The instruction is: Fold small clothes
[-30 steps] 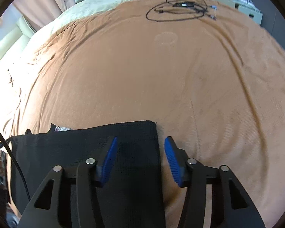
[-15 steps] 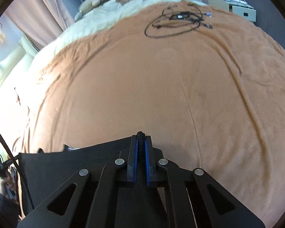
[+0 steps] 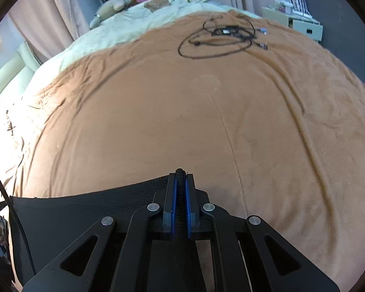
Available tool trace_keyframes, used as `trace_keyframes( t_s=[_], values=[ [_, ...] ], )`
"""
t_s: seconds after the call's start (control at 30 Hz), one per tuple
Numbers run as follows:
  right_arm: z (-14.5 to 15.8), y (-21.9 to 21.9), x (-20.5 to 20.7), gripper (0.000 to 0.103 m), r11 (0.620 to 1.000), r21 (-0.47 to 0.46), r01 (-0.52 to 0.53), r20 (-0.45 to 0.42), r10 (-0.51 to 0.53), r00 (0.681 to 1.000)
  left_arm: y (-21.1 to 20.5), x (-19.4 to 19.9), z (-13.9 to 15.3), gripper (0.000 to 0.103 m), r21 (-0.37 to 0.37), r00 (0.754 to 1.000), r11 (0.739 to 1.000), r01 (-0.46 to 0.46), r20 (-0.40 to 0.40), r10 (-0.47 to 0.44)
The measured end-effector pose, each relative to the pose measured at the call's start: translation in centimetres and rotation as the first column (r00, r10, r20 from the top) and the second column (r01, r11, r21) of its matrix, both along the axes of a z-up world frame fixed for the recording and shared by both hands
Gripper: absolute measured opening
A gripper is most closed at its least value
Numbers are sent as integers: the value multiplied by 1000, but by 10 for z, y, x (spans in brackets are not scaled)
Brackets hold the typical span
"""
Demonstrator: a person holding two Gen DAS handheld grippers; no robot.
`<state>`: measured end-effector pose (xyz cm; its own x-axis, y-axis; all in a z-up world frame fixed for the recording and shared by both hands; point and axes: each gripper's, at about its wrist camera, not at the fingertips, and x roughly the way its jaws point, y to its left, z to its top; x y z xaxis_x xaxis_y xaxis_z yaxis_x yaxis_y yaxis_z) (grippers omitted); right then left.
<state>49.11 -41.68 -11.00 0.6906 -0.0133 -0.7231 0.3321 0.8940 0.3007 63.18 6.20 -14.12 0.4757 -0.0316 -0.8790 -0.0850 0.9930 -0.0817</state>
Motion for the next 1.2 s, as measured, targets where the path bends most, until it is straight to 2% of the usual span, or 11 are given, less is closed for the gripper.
trace_keyframes(
  t_s=[0.07, 0.13, 0.27, 0.33, 0.4, 0.43, 0.5, 0.77, 1.0, 1.2],
  values=[
    [-10, -2, 6, 4, 999, 31, 17, -45, -16, 999, 0, 2, -7, 15, 30, 1000, 999, -21, -22, 22],
    [-13, -2, 7, 5, 999, 43, 28, -60, -26, 998, 1, -1, -6, 17, 45, 999, 998, -36, -7, 36],
    [-4, 11, 3, 13, 1000, -27, -3, -68, 2, 998, 1, -11, 4, 34, 52, 999, 998, -32, 22, 31],
    [1, 13, 1, 26, 999, -46, -10, -63, 7, 998, 0, -17, 12, 40, 57, 999, 998, -30, 37, 28],
    [7, 16, -8, 52, 999, -37, 1, -38, -3, 999, -2, -22, 20, 46, 41, 999, 999, -26, 45, 24],
    [10, 17, -12, 54, 999, -37, 6, -26, -7, 1000, -3, -27, 24, 47, 28, 999, 999, -22, 51, 20],
    [15, 21, -22, 54, 999, -51, 7, -22, -8, 1000, -6, -34, 30, 52, 19, 998, 1000, -10, 57, 9],
    [29, 55, -71, 54, 996, -71, -59, -21, 58, 998, -26, -81, 43, 53, -9, 997, 998, 58, 59, -58],
    [27, 82, -109, 54, 985, -62, -163, -58, 159, 986, -43, -122, 34, 53, -15, 993, 993, 115, 30, -114],
    [18, 99, -133, 54, 975, -66, -211, -93, 204, 974, -54, -157, 22, 53, -12, 988, 988, 156, 6, -156]
  ],
)
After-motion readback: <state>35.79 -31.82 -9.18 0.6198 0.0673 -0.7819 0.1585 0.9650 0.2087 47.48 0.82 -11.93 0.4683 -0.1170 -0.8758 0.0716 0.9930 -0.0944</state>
